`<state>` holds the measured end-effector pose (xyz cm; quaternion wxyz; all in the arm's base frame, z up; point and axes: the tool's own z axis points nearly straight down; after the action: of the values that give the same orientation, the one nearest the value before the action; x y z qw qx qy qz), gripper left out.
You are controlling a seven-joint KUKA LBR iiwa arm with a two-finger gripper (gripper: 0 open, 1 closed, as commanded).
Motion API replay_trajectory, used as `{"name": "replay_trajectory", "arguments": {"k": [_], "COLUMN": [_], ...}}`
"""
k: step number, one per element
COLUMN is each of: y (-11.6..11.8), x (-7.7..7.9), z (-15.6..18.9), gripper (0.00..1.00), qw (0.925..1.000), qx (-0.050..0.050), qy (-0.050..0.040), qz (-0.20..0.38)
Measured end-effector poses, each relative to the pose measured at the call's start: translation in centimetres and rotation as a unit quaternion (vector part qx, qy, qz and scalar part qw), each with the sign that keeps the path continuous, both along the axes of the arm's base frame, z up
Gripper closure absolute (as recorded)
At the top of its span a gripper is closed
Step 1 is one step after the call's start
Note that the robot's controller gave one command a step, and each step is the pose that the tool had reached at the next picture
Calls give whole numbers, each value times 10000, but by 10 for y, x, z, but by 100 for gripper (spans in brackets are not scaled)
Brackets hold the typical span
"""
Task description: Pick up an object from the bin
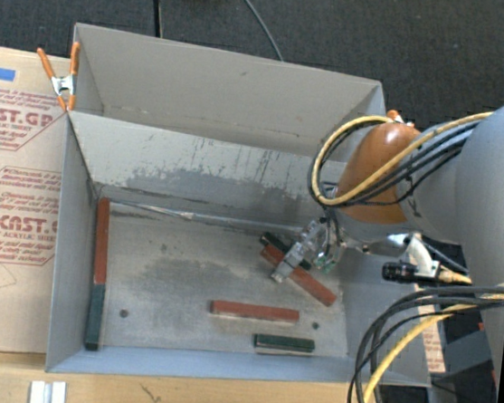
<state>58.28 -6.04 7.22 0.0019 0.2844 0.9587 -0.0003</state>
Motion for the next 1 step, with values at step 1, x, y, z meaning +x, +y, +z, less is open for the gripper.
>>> {"name": "replay_trajectory", "arguments": {"k": [1], "y": [0], "x": [0], "z": [2], "gripper": [100], "qw": [10000], "qx": [2], "qy": [6], "qz": [-1]}}
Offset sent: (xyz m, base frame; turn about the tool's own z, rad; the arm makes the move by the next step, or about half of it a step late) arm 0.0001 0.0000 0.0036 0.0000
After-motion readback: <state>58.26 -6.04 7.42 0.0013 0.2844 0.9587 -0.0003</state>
